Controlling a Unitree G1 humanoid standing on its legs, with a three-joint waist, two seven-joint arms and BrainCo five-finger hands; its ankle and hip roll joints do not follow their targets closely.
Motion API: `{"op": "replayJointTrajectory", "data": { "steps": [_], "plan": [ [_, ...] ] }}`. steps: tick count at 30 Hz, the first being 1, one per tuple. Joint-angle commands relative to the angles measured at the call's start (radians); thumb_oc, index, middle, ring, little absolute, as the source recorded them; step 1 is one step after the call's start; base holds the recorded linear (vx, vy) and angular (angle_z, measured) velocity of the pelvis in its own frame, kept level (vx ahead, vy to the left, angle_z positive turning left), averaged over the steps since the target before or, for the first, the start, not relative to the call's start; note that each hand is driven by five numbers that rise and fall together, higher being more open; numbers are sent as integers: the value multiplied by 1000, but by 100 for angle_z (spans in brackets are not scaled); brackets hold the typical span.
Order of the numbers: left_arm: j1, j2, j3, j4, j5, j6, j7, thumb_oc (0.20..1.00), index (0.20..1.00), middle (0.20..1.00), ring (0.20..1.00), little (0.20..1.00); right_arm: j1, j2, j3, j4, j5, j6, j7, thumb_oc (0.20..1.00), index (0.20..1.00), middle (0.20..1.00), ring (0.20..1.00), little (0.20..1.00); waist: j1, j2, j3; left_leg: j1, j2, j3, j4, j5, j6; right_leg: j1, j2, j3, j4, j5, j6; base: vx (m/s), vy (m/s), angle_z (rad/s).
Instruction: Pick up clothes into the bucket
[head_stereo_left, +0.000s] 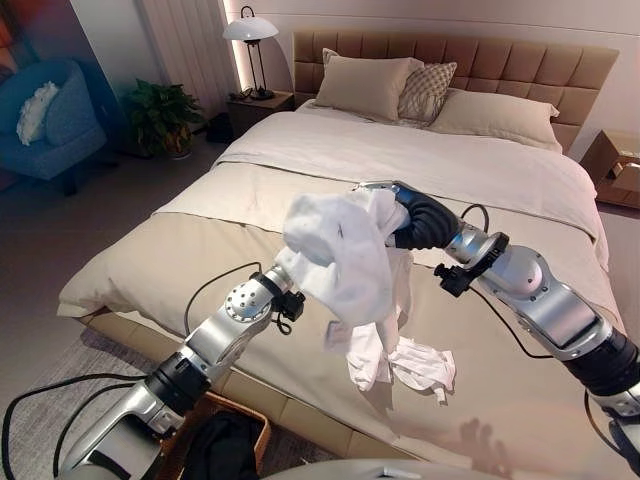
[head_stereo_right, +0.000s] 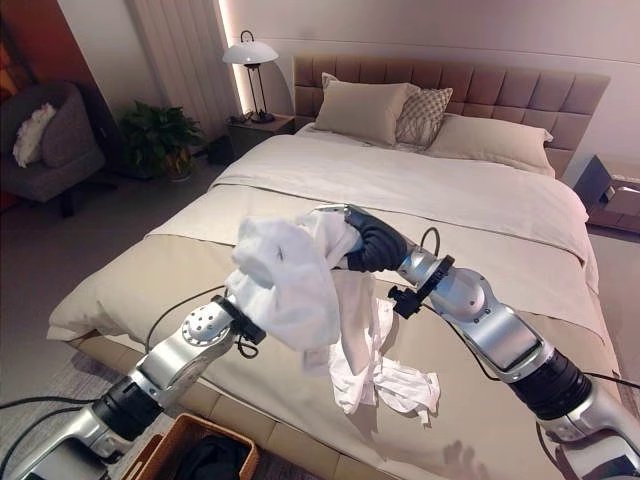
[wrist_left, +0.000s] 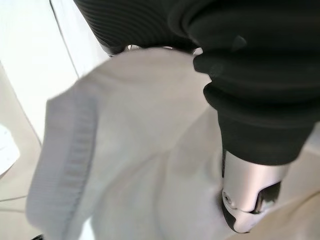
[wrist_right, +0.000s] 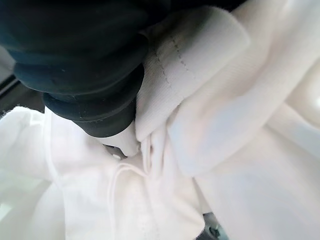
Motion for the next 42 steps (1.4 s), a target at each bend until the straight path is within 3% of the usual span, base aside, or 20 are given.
{"op": "replayJointTrajectory", "data": {
  "steps": [1,7,10,13,18,23,28,34,39,42],
  "plan": [
    [-119,-20,-28,46,-83,-24,-2,1000,1000,1000,1000,1000,-75,-8,9,-67,79,-62,-7,200,200,200,200,200,-5,-49,-63,25,-24,30,57,-104,33,-40,-60,3,28,42,64,-7,-2,3],
    [-149,-84,-96,49,-209,-6,-4,1000,1000,1000,1000,1000,-75,34,46,-87,111,-64,-9,200,200,200,200,200,-9,-54,-67,23,-22,22,58,-100,31,-34,-61,-4,24,44,63,-9,-3,5],
    [-160,-69,-128,32,-269,0,-32,1000,1000,1000,1000,1000,-77,37,51,-91,124,-69,-11,200,200,200,200,200,-11,-53,-69,21,-21,22,58,-99,30,-37,-60,-6,21,47,63,-4,-1,1],
    [-202,17,-177,11,-343,17,-95,1000,1000,1000,1000,1000,-85,14,37,-91,142,-77,-19,200,200,200,200,200,-16,-49,-70,14,-18,25,56,-93,25,-42,-59,-11,15,54,66,-23,0,1],
    [-214,130,-184,17,-347,18,-134,1000,1000,1000,1000,1000,-66,-32,-57,-56,82,-91,-77,200,200,200,200,200,-21,-47,-70,5,-15,31,49,-83,16,-49,-60,-25,8,63,69,-30,5,8],
    [-138,164,-105,14,-327,12,-133,1000,1000,1000,1000,1000,0,-33,-184,14,-6,-83,-128,200,200,200,200,200,-15,-49,-72,7,-19,33,52,-85,17,-45,-64,-28,6,68,71,-3,5,5],
    [-18,158,44,6,-251,-7,-98,1000,1000,1000,1000,1000,106,-23,-328,92,-89,-65,-166,200,200,200,200,200,-6,-54,-76,8,-23,34,55,-91,24,-42,-66,-19,9,66,73,0,0,0],
    [160,54,279,5,-191,-28,-37,1000,1000,1000,1000,1000,262,-2,-527,175,-222,-34,-208,200,200,200,200,200,6,-66,-82,16,-24,31,48,-95,33,-39,-66,-12,6,60,71,0,0,0],
    [201,14,335,-20,-185,-35,-22,1000,1000,1000,1000,1000,299,8,-587,203,-335,-25,-246,200,200,200,200,200,8,-66,-82,18,-23,31,46,-96,36,-41,-64,-8,7,59,70,0,0,0],
    [189,11,317,-35,-208,-32,-32,1000,1000,1000,1000,1000,296,35,-594,220,-339,-27,-265,200,200,200,200,200,4,-61,-84,19,-24,29,43,-95,38,-41,-63,-7,5,59,70,0,0,0]
  ]
}}
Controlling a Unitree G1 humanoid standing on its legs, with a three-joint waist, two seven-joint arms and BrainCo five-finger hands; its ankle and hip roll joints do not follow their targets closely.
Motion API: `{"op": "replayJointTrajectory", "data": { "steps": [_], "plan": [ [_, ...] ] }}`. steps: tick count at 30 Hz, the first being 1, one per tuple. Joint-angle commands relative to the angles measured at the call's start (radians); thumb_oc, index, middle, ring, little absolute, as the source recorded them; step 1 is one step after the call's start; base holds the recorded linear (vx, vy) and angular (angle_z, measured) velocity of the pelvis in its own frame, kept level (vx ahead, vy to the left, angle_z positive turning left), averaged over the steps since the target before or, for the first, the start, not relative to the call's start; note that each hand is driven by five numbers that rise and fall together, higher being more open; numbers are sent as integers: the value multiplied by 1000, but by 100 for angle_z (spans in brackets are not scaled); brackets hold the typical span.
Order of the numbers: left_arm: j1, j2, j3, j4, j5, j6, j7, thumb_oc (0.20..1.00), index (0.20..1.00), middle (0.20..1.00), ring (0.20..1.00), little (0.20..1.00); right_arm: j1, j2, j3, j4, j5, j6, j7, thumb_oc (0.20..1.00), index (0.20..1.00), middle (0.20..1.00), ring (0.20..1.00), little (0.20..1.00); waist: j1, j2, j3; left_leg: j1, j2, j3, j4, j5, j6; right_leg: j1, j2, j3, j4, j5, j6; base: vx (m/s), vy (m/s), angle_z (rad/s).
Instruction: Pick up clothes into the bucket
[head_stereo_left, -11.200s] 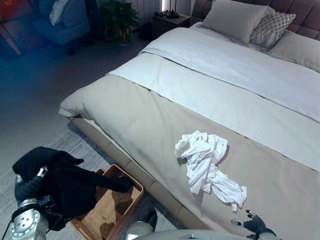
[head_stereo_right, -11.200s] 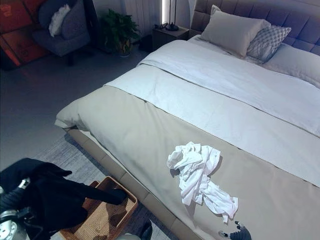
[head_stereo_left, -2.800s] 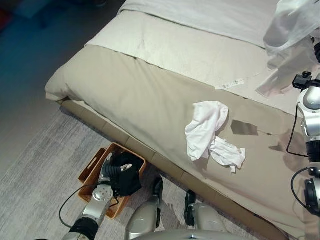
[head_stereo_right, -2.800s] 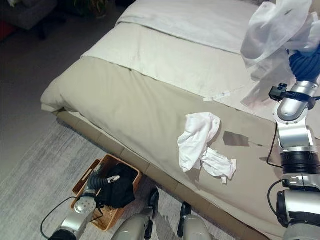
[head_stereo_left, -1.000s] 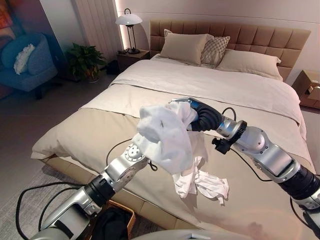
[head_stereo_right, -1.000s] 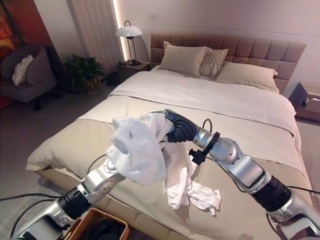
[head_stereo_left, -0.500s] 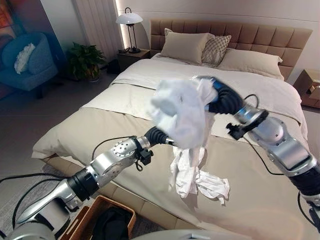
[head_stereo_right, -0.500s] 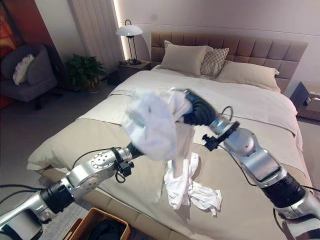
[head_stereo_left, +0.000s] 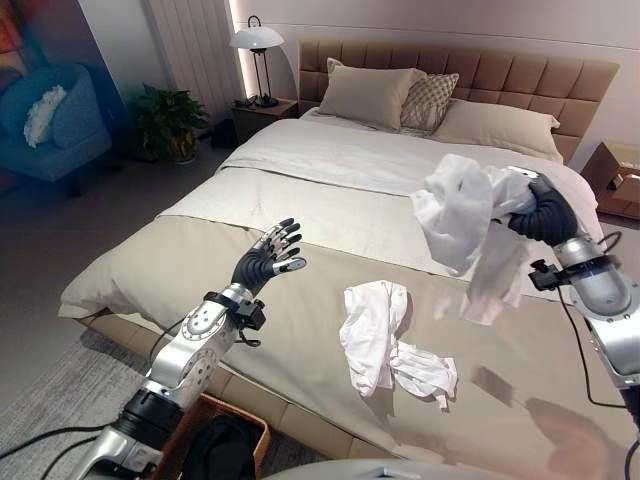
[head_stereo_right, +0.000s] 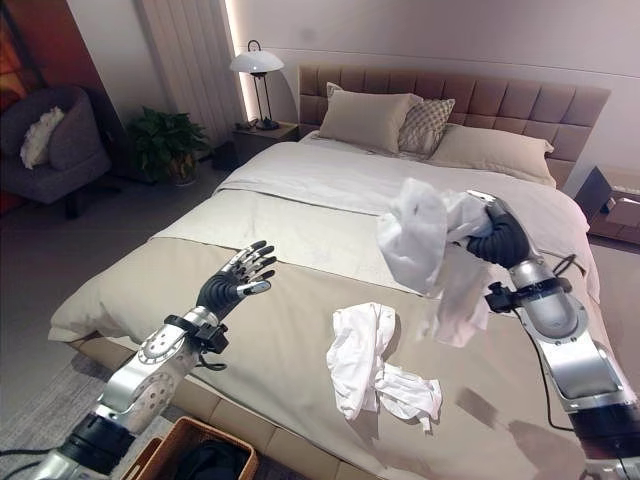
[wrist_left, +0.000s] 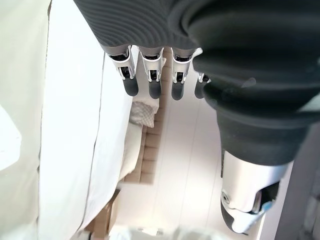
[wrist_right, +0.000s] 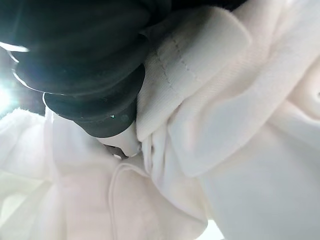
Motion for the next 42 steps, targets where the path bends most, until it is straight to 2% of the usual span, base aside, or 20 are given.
{"op": "replayJointTrajectory", "data": {
  "steps": [1,6,8,11,14,16,23,29,31,34,42],
  "plan": [
    [-63,16,6,-21,-9,-63,-9,1000,1000,1000,1000,1000,-67,19,-55,-6,-16,-38,-63,200,200,200,200,200,28,-44,-64,20,-10,56,44,-92,32,-58,-51,28,18,60,68,0,0,0],
    [-114,26,-50,-36,-51,-52,-33,1000,1000,1000,1000,1000,-113,40,-15,2,-26,-41,-67,200,200,200,200,200,25,-37,-62,22,-10,58,44,-91,31,-57,-50,30,17,60,68,0,0,0],
    [-168,47,-112,-53,-73,-43,-51,1000,1000,1000,1000,1000,-154,34,27,7,-32,-40,-62,200,200,200,200,200,22,-31,-61,22,-10,59,44,-90,31,-57,-50,32,17,61,67,0,0,0],
    [-242,90,-179,-94,-49,-40,-68,1000,1000,1000,1000,1000,-205,29,74,19,-20,-40,-58,200,200,200,200,200,19,-24,-59,20,-10,58,46,-89,31,-60,-50,34,18,62,67,-14,-2,0],
    [-259,103,-183,-105,-24,-43,-67,1000,1000,1000,1000,1000,-217,29,84,21,-14,-40,-55,200,200,200,200,200,19,-24,-56,13,-12,58,50,-82,32,-67,-51,34,20,69,66,-26,-2,0],
    [-327,142,-181,-147,158,-82,-57,1000,1000,1000,1000,1000,-247,37,111,14,1,-46,-38,200,200,200,200,200,21,-19,-54,13,-14,58,53,-83,32,-68,-51,38,23,69,66,0,0,0],
    [-364,124,-169,-136,316,-128,-21,1000,1000,1000,1000,1000,-284,60,150,0,23,-58,-24,200,200,200,200,200,23,-14,-50,15,-14,60,54,-86,33,-67,-50,45,27,64,64,0,-2,-1],
    [-335,52,-195,-102,238,-111,-35,1000,1000,1000,1000,1000,-308,78,182,-35,42,-61,-8,200,200,200,200,200,20,-8,-53,20,-14,62,54,-87,33,-65,-50,44,25,64,62,0,0,0],
    [-324,7,-236,-80,131,-84,-50,1000,1000,1000,1000,1000,-320,94,204,-51,49,-64,-3,200,200,200,200,200,16,-5,-55,21,-13,62,54,-88,33,-62,-49,43,24,64,61,5,-10,-4],
    [-329,-19,-280,-69,52,-61,-62,1000,1000,1000,1000,1000,-331,109,232,-71,57,-65,5,200,200,200,200,200,11,-1,-52,20,-13,61,59,-90,34,-62,-49,41,24,64,60,-2,-8,-3],
    [-379,-53,-360,-57,0,-39,-72,1000,1000,1000,1000,1000,-374,131,298,-112,77,-76,25,200,200,200,200,200,5,2,-49,16,-13,60,64,-90,35,-66,-50,43,28,63,60,0,-3,-2]
  ]
}}
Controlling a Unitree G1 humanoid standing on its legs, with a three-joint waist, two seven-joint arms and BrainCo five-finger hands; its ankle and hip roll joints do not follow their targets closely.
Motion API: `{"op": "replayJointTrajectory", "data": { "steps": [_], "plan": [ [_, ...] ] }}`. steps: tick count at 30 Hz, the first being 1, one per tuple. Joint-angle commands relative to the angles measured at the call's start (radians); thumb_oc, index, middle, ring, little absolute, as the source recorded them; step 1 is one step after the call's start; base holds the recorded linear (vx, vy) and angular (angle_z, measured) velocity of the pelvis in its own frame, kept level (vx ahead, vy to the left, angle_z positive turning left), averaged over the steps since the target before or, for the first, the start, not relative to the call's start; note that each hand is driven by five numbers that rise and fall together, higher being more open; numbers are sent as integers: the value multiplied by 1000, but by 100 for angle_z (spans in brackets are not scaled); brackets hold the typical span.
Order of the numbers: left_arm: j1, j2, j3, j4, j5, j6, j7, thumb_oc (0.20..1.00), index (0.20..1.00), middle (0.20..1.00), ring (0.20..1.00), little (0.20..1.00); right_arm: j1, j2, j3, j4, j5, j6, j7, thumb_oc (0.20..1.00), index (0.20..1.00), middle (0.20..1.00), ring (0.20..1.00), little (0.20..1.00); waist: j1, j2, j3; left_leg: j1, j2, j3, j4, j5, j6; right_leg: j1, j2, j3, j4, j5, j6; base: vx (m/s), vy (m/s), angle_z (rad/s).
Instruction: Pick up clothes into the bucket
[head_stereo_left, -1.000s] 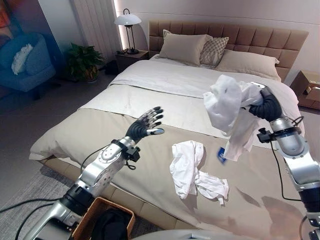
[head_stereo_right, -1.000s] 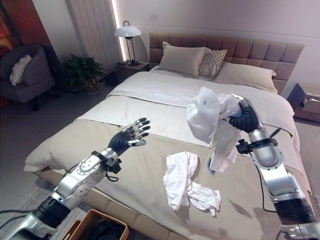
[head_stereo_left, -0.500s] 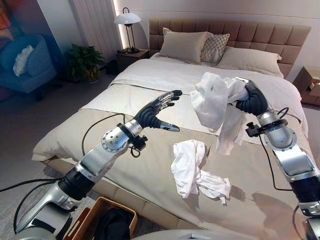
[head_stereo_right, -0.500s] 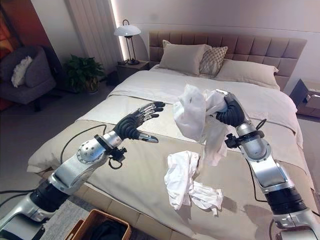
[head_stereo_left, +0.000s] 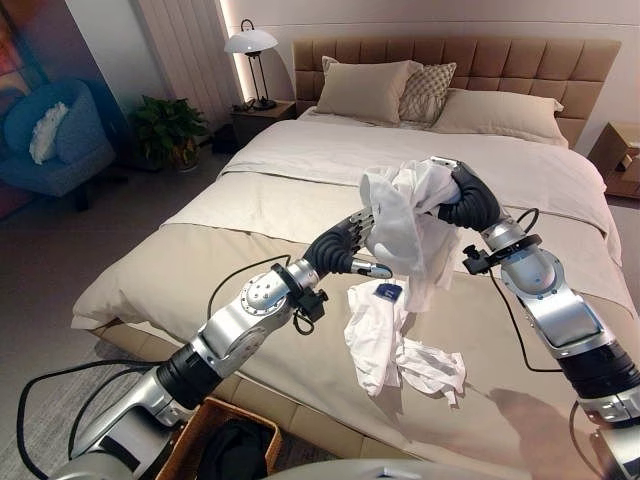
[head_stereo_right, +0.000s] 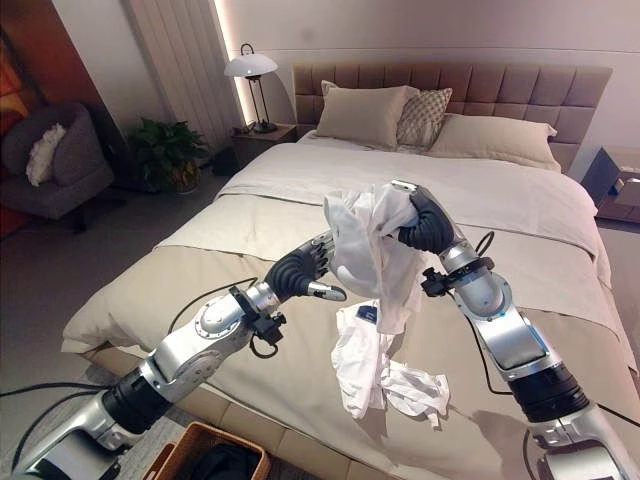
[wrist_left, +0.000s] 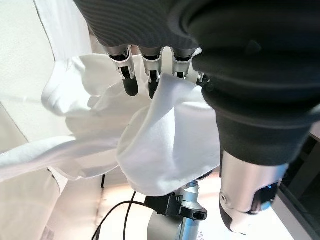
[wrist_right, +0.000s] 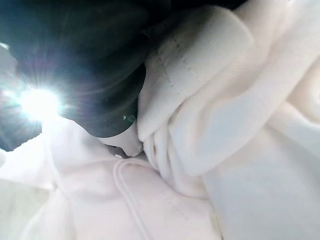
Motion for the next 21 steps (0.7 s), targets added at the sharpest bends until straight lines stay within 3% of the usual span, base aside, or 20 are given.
{"op": "replayJointTrajectory", "data": {
  "steps": [1,13,21],
  "plan": [
    [-85,-34,-47,60,-55,-20,-14,1000,1000,1000,1000,1000,-121,33,17,-103,54,-74,3,200,200,200,200,200,7,-53,-61,2,-10,41,64,-91,35,-81,-47,22,47,58,55,0,0,0],
    [-97,-59,-75,50,-92,-8,-12,1000,1000,1000,1000,1000,-133,-5,75,-132,38,-78,33,200,200,200,200,200,10,-58,-52,-3,-12,28,67,-90,33,-79,-51,3,54,53,54,3,3,1],
    [-94,-54,-69,70,-84,2,0,1000,1000,1000,1000,1000,-120,-17,106,-173,108,-72,87,200,200,200,200,200,17,-62,-41,1,-13,23,68,-100,33,-72,-54,-6,53,46,56,21,1,7]
  ]
}}
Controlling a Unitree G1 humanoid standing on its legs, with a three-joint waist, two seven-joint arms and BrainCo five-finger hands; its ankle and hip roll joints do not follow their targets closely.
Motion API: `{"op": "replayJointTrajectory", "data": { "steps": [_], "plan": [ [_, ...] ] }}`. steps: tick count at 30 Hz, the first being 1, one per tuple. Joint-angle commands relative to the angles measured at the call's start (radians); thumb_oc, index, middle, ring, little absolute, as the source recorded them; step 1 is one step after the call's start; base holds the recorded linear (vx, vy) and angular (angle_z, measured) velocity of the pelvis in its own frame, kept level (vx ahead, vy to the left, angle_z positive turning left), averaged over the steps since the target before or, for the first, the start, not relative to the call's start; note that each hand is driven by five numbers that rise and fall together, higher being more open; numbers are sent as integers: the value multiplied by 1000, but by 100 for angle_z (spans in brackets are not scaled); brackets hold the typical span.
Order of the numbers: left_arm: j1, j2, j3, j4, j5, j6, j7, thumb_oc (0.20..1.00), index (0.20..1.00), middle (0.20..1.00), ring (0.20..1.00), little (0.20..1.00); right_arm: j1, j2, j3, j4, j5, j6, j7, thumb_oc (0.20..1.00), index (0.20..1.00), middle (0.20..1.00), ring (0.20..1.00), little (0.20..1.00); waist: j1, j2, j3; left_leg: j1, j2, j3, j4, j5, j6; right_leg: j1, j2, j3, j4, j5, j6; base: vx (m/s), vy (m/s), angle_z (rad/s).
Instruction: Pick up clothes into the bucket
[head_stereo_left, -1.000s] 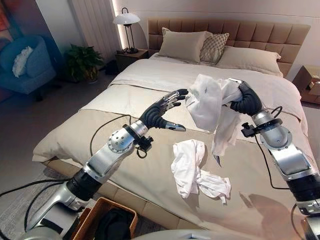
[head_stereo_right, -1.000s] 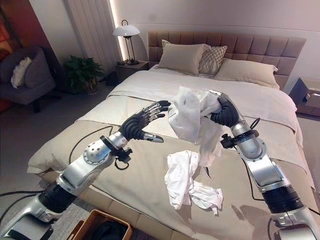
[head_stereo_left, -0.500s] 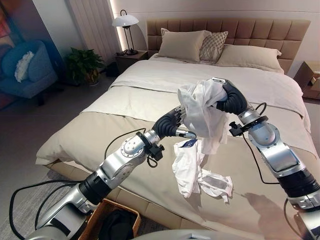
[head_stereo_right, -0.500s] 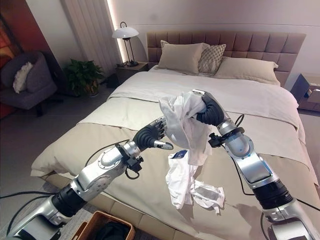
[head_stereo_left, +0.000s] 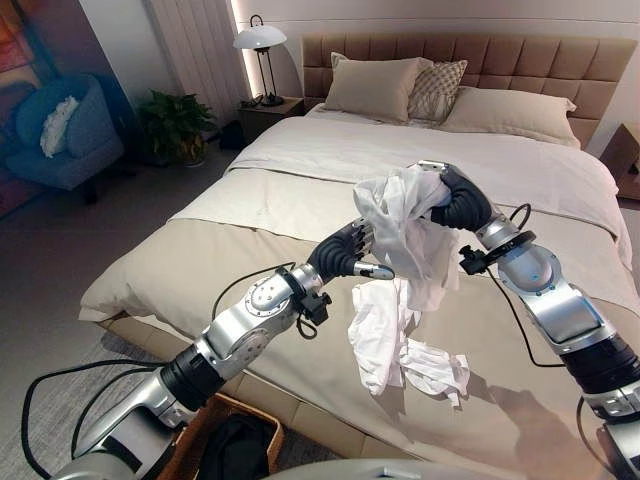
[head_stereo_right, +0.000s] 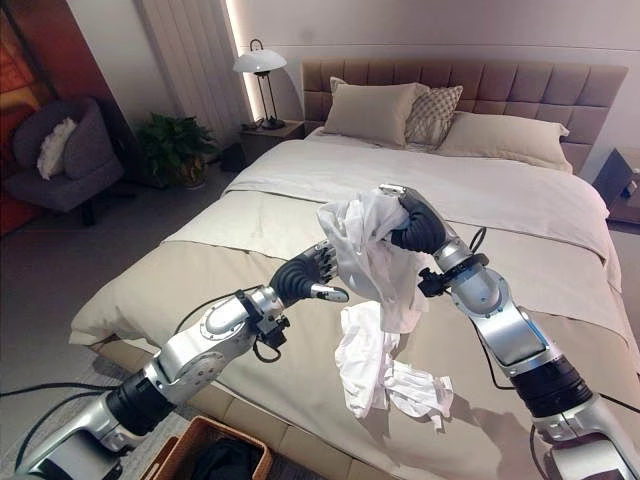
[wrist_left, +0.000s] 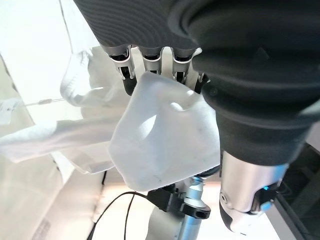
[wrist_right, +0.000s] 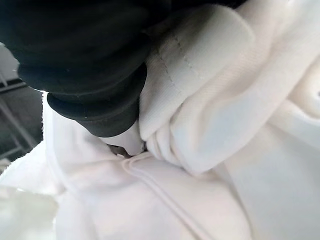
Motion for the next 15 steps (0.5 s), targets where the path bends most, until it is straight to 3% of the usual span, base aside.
{"op": "replayJointTrajectory", "data": {
  "steps": [1,7,11,15],
  "plan": [
    [-96,-49,-37,62,-6,-19,-7,1000,1000,1000,1000,1000,-105,25,59,-180,99,-71,48,200,200,200,200,200,13,-62,-39,15,-8,48,68,-101,33,-71,-53,22,55,46,56,0,0,0],
    [-96,-53,-29,99,3,-12,10,1000,1000,1000,1000,1000,-142,-6,96,-228,126,-67,73,200,200,200,200,200,16,-61,-35,10,-10,48,68,-100,35,-80,-53,33,53,50,58,0,0,0],
    [-99,-55,-14,109,17,-7,19,1000,1000,1000,1000,1000,-191,-76,100,-273,28,-81,55,200,200,200,200,200,13,-63,-40,4,-12,49,69,-95,36,-89,-54,43,53,57,58,0,0,0],
    [-90,-68,-9,125,20,-1,23,1000,1000,1000,1000,1000,-190,-92,94,-314,-11,-89,52,200,200,200,200,200,8,-62,-44,3,-13,45,69,-97,36,-88,-52,46,52,54,55,0,0,0]
  ]
}}
